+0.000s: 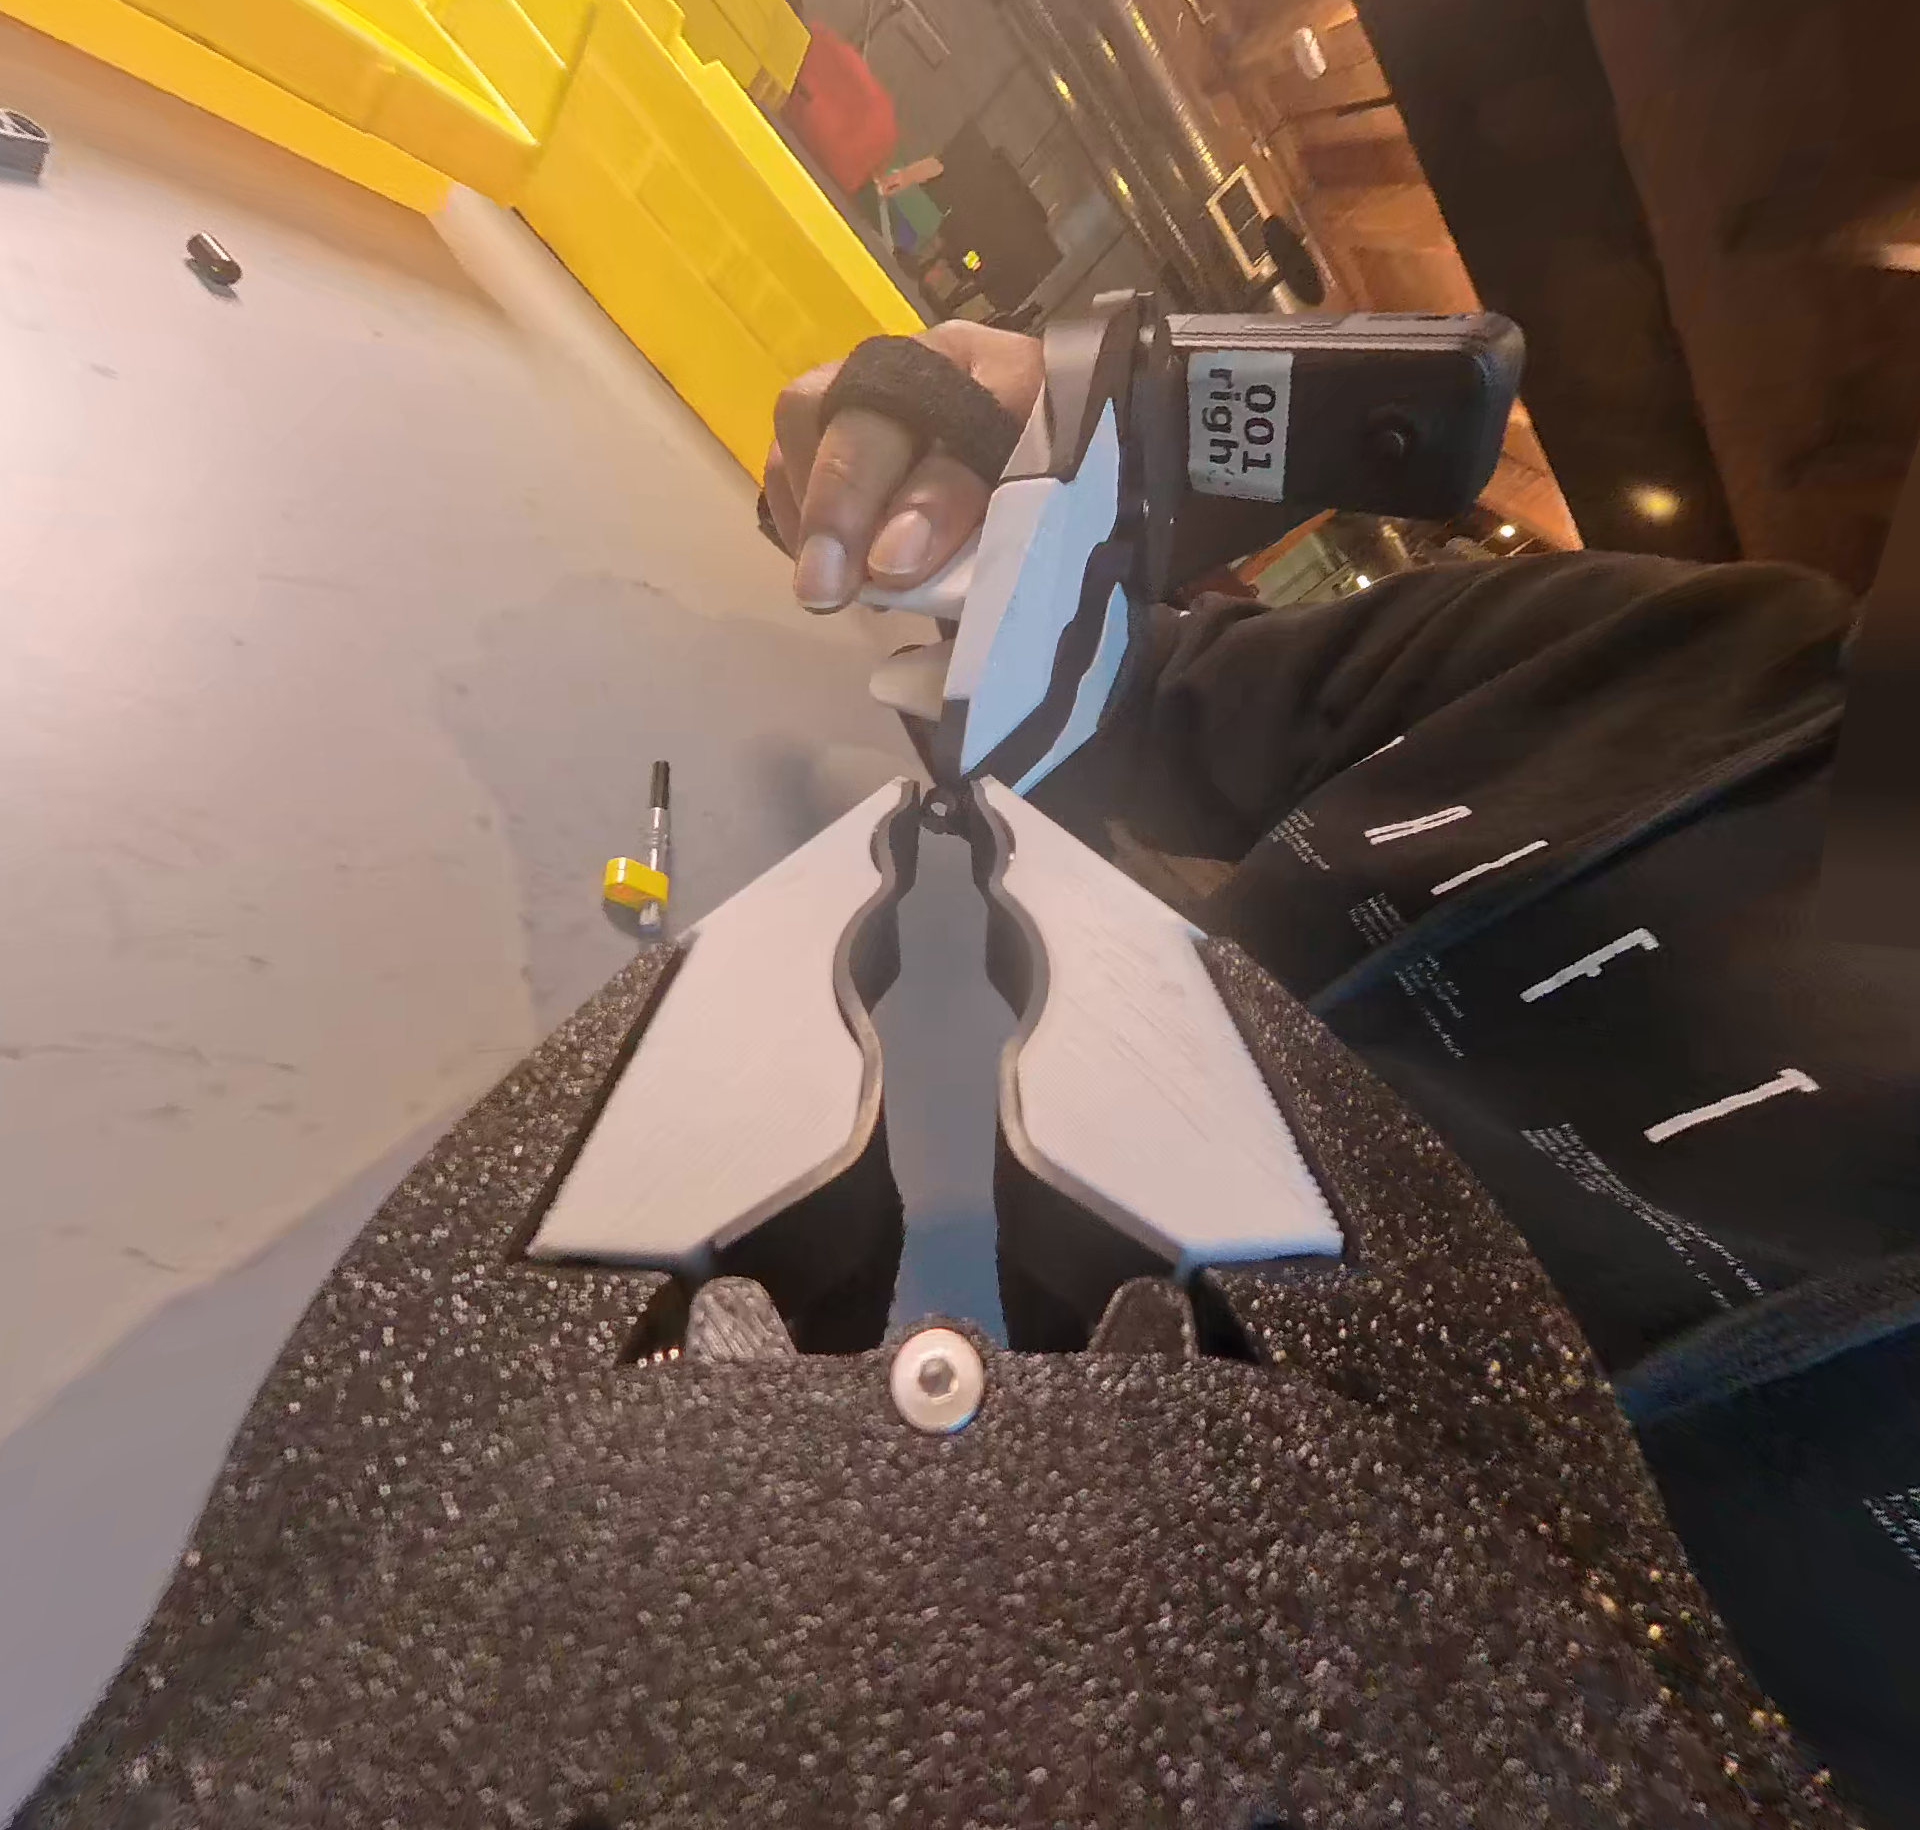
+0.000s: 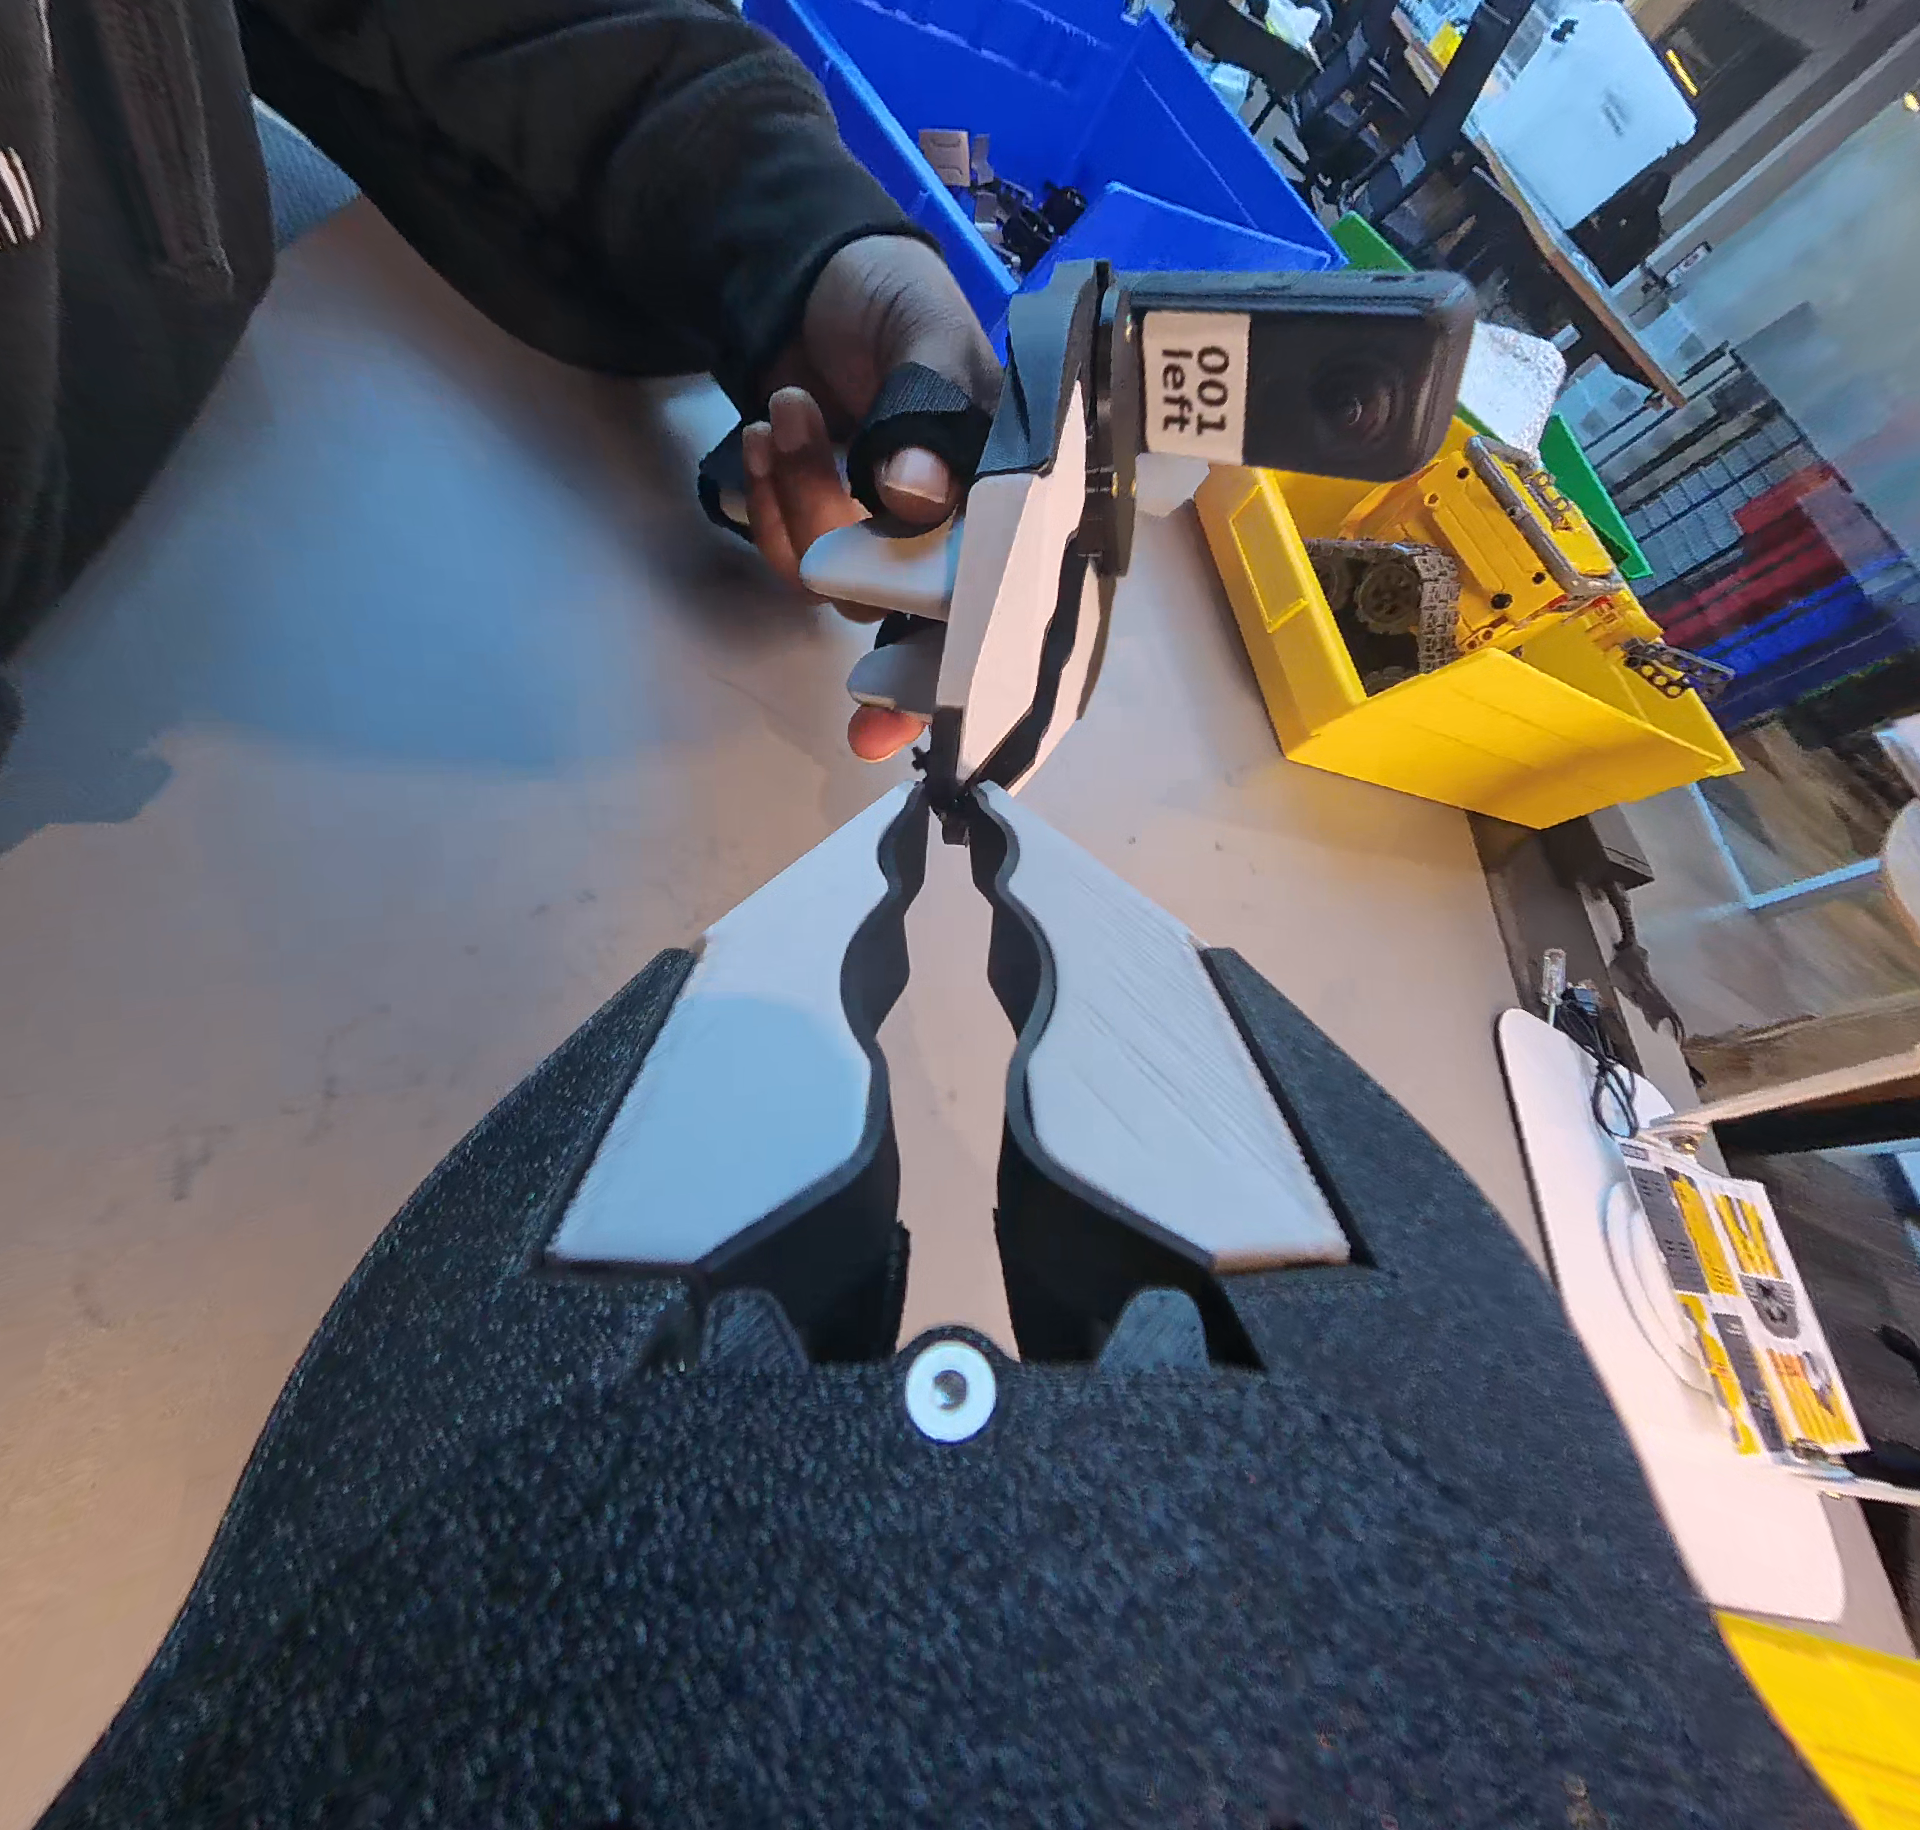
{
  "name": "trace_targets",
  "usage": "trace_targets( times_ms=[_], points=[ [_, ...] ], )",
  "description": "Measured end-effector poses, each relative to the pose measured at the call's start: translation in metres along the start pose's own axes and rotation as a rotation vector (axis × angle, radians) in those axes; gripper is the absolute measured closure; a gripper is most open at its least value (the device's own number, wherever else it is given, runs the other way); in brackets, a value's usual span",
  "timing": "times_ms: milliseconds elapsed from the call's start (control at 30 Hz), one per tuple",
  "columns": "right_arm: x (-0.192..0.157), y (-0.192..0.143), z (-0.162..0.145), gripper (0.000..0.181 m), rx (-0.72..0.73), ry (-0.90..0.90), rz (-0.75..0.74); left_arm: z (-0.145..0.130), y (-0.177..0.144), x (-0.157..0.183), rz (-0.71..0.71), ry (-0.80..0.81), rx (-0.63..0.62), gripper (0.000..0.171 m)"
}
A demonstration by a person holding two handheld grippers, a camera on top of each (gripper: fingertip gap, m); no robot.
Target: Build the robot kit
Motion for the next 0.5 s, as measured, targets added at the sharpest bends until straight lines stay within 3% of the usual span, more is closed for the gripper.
trace_targets(
  times_ms=[400, 500],
  points=[
    [0.009, -0.008, 0.000, 0.175, 0.114, 0.200, 0.029, 0.008, -0.006, 0.001, -0.052, -0.067, 0.084, 0.167],
    [0.013, -0.010, -0.001, 0.174, 0.161, 0.271, 0.041, 0.011, -0.009, 0.001, -0.033, -0.027, 0.105, 0.156]
  ],
)
Point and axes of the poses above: each gripper's, where its closed fingertips meet, y out along the fingers, z out of its top, x = y × z across the jaws, the point moved 4 cm from there along -y, back along the fingers, and after that the axes turned 1 degree about z, right-handed, at the moved point
